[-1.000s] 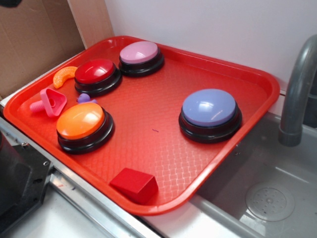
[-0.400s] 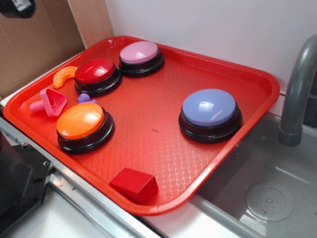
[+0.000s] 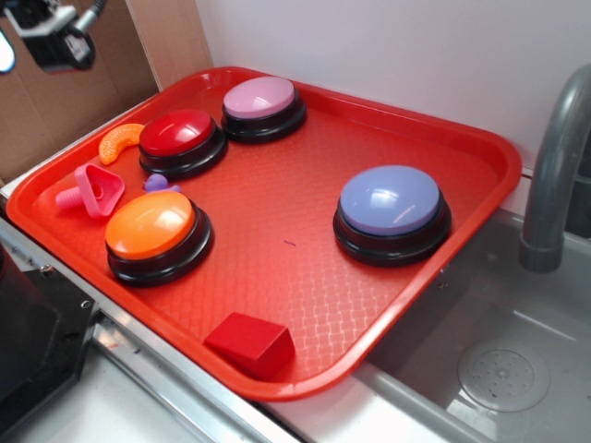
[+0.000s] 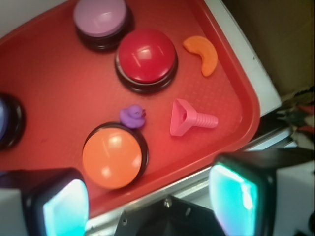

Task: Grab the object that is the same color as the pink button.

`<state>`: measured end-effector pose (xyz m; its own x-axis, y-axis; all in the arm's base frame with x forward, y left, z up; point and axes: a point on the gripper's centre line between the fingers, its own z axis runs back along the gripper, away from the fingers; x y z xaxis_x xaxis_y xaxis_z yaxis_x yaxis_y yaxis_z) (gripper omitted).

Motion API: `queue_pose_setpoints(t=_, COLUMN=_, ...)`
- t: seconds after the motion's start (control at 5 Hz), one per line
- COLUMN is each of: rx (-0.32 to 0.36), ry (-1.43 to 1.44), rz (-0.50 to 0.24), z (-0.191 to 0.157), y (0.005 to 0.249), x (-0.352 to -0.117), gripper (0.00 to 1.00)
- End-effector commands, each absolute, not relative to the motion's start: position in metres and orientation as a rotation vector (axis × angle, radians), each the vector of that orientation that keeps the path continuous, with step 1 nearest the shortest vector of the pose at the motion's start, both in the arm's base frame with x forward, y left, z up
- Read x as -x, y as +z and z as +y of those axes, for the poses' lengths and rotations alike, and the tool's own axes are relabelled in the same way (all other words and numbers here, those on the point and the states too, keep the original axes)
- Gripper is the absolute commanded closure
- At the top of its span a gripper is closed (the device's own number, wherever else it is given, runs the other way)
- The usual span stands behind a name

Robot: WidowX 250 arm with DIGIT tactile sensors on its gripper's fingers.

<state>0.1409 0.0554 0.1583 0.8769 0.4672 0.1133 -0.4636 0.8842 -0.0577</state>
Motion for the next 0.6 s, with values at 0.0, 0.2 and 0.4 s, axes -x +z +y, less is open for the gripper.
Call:
queue_pose_setpoints(t=0.0, rx=-0.045, ry=0.722, rz=-0.21, z=0.088, y=0.106, x=-0.141, gripper=0.0)
queue_pose_setpoints(t=0.2, rx=-0.001, ry=0.822, rz=-0.197, z=0.097, y=0.085, x=-0.137, gripper=0.0)
queue_pose_setpoints(t=0.4, rx=-0.003, ry=0.866, rz=-0.2, z=0.103, y=0.064, x=-0.14, gripper=0.0)
